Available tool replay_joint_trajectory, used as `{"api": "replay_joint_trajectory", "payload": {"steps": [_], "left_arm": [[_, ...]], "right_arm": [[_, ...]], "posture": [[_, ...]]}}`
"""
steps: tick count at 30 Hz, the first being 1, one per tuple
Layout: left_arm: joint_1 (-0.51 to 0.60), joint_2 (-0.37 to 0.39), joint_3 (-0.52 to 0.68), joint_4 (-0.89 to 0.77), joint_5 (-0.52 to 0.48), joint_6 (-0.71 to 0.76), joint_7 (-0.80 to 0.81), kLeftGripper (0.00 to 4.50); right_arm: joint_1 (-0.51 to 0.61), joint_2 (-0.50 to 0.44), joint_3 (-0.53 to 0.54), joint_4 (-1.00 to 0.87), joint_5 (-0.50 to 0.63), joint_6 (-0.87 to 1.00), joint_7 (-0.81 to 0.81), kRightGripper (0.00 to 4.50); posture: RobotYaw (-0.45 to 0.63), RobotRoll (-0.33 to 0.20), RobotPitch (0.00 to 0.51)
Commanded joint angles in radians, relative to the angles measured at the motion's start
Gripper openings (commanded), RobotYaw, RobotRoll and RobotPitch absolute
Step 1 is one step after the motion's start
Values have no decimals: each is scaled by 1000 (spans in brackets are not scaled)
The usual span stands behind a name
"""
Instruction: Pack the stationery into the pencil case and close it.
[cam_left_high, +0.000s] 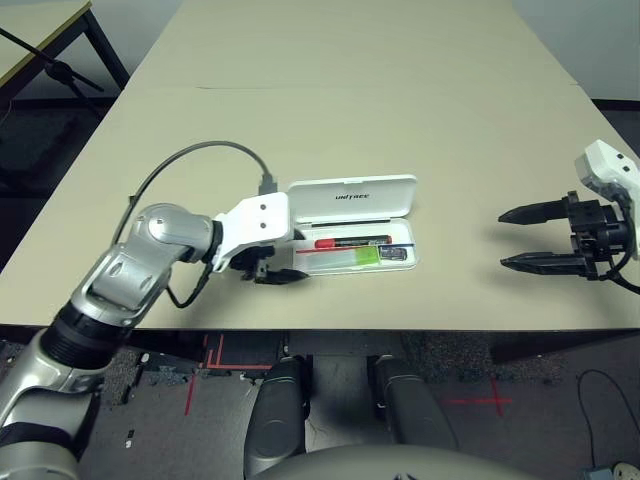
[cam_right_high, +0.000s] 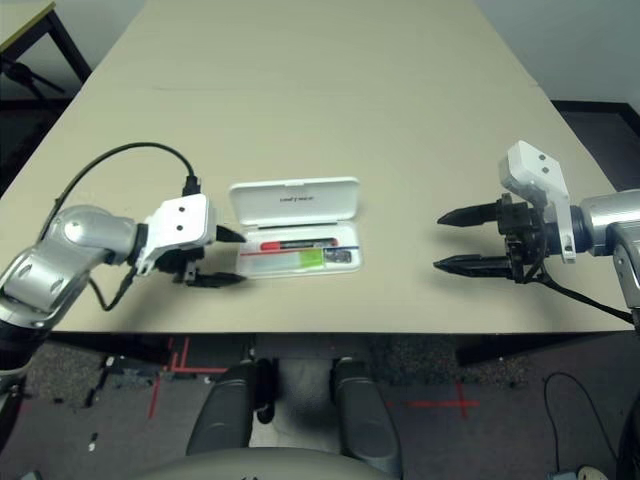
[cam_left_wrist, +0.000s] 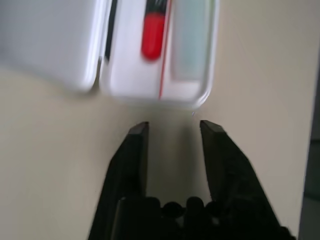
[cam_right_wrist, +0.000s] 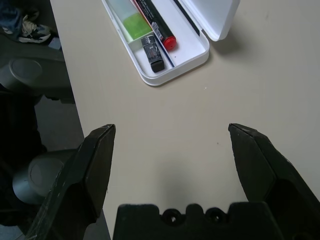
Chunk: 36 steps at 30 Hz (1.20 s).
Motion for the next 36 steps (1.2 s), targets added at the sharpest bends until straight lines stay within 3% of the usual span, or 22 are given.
{"api": "replay_joint_trajectory", "payload": {"steps": [1,3,12,17,22,26,36], "left_arm": [[-8,33,0,47,48,14,6,770],[-25,38,-1,81,83,11,23,28],[-115,-29,-14,209,182,5,115,28],[-196,-127,-5,329,258,-2,259,28],[-244,-167,-16,414,326,-42,328,28],[-261,-221,-8,432,318,-73,343,28],[-253,-411,74,368,175,-36,328,28]], "right_arm": [[-16,7,9,-10,6,-1,-3,4500],[-22,10,16,-9,4,-3,-4,4500],[-41,21,30,13,-6,-25,0,4500],[-49,26,31,15,-7,-29,0,4500],[-52,29,30,10,-8,-27,-1,4500],[-50,29,30,3,-7,-24,-2,4500],[-48,26,30,1,-10,-25,0,4500]], "posture": [[25,0,161],[25,0,158],[20,0,145],[17,0,142],[14,0,142],[14,0,143],[7,0,148]]}}
